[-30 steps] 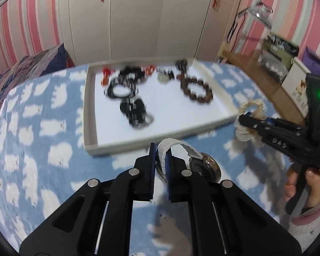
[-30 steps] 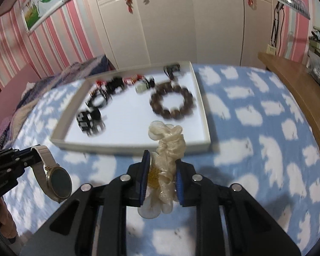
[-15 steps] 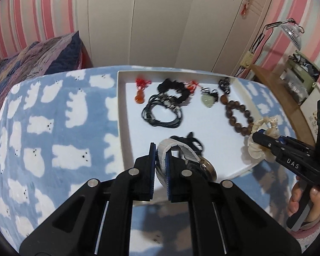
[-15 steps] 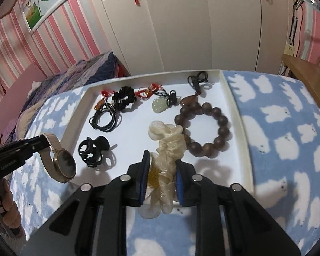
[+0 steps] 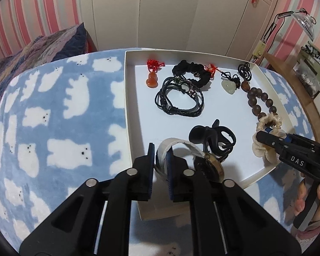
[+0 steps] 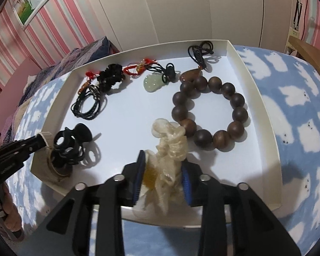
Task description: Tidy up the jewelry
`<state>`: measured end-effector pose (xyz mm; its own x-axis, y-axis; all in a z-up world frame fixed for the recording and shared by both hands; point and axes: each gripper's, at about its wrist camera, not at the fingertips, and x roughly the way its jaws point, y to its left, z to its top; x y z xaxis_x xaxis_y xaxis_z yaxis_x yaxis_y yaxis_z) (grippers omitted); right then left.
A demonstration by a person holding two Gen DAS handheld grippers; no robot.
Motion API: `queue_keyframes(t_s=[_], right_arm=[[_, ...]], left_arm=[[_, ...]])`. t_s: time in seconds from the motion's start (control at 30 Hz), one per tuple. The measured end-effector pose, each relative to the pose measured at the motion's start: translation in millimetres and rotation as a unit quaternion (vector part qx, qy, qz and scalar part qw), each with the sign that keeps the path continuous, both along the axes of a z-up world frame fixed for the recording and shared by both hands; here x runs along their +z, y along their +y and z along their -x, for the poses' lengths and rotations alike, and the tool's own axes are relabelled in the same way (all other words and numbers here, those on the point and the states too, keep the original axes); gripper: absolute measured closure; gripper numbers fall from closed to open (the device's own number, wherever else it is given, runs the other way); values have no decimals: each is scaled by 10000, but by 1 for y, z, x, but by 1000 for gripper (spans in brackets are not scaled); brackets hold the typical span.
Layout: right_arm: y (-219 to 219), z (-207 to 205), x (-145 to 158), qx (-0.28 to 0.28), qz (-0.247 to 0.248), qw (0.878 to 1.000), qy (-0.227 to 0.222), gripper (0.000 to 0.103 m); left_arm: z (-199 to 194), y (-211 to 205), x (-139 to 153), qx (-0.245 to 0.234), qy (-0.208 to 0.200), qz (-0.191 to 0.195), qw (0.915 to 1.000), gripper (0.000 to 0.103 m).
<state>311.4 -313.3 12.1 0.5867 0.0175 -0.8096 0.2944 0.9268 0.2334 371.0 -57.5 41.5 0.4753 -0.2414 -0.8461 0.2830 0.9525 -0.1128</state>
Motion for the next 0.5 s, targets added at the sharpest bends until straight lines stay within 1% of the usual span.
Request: queue_keyframes(t_s=[0.03, 0.07, 0.1, 0.13, 0.17, 0.23, 0.3, 0.37, 0.43, 0.47, 0.5], right_arm=[[0, 2, 2, -10, 23, 10000, -17, 55], [0, 3, 5, -22, 82, 9999, -53, 51], [-1, 5, 9, -36, 141, 9999, -75, 49], [-1, 8, 14, -51, 189, 9998, -104, 49], [-2, 11, 18, -59, 200, 9997, -126, 49], [0, 22, 33, -110, 335, 9991, -247, 47], [7, 37, 49, -180, 661, 9968, -405, 34], [15, 54, 60, -202, 840, 9946, -568, 28], [24, 74, 67, -201, 956, 9927, -701, 27], [30, 87, 67, -211, 1002, 9919, -750, 25], [33, 96, 66, -227, 1035, 9913, -784, 20]], left_arm=[[2, 0, 1, 34, -9, -19, 10000, 87], [3, 2, 3, 60, -32, -17, 10000, 78], [5, 3, 7, 91, -82, -4, 9999, 70], [9, 4, 12, 142, -163, 5, 9998, 53], [13, 6, 18, 212, -265, -2, 9994, 41], [23, 8, 30, 272, -448, -33, 9986, 35], [39, 8, 43, 331, -602, -79, 9976, 28], [58, 9, 52, 383, -749, -52, 9964, 12], [79, 11, 58, 478, -948, -105, 9943, 5], [90, 12, 60, 525, -1043, -168, 9930, 3], [105, 12, 59, 592, -1133, -265, 9914, 3]])
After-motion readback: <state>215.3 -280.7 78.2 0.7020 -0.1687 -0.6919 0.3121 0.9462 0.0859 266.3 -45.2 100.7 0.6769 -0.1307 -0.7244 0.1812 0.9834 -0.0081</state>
